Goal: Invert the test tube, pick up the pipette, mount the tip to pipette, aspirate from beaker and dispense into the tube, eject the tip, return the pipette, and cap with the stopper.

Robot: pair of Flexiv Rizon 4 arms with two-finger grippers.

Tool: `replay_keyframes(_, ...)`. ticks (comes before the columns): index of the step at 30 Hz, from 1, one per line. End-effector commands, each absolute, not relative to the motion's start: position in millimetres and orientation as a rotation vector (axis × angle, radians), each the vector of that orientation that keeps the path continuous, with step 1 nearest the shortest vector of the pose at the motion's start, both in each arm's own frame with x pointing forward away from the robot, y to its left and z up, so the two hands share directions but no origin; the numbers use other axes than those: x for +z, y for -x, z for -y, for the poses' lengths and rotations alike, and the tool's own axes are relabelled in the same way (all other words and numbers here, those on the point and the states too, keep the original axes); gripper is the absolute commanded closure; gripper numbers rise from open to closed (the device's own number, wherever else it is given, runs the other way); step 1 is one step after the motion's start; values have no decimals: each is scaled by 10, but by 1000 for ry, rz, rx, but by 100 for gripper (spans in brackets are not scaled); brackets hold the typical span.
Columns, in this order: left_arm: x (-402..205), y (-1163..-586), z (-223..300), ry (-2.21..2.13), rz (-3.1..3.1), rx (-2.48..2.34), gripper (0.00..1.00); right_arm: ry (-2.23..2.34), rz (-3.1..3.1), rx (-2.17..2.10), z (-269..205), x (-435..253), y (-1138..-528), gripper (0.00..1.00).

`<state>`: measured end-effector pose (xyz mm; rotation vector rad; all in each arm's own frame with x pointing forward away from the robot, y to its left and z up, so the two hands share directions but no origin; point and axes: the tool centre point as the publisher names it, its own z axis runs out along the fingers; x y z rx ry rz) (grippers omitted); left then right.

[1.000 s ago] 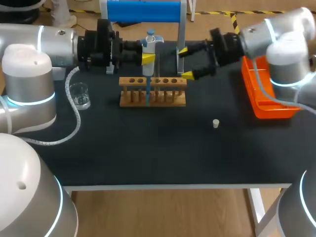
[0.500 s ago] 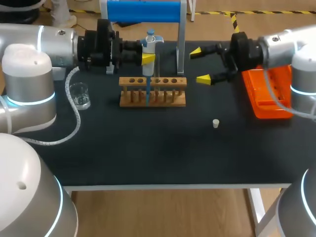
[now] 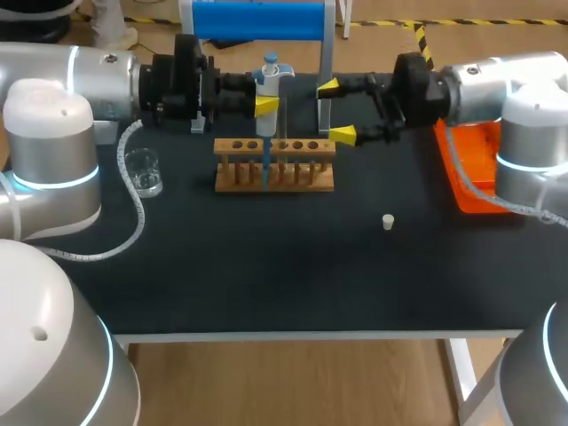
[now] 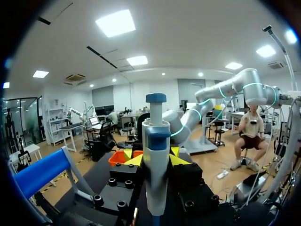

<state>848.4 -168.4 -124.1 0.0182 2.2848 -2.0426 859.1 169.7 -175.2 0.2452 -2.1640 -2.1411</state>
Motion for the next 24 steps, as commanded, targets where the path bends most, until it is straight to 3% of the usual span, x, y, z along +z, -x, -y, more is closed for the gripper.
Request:
replay_keyframes(1, -1249, -8484, 1694, -18, -2278, -2045, 100, -187, 2164, -2110, -1836, -1757, -8592, 0)
replay_keyframes(24, -1249, -8484, 1694, -18, -2278, -2045, 100, -85, 2204, -2152, -2335, -1816, -8450, 0)
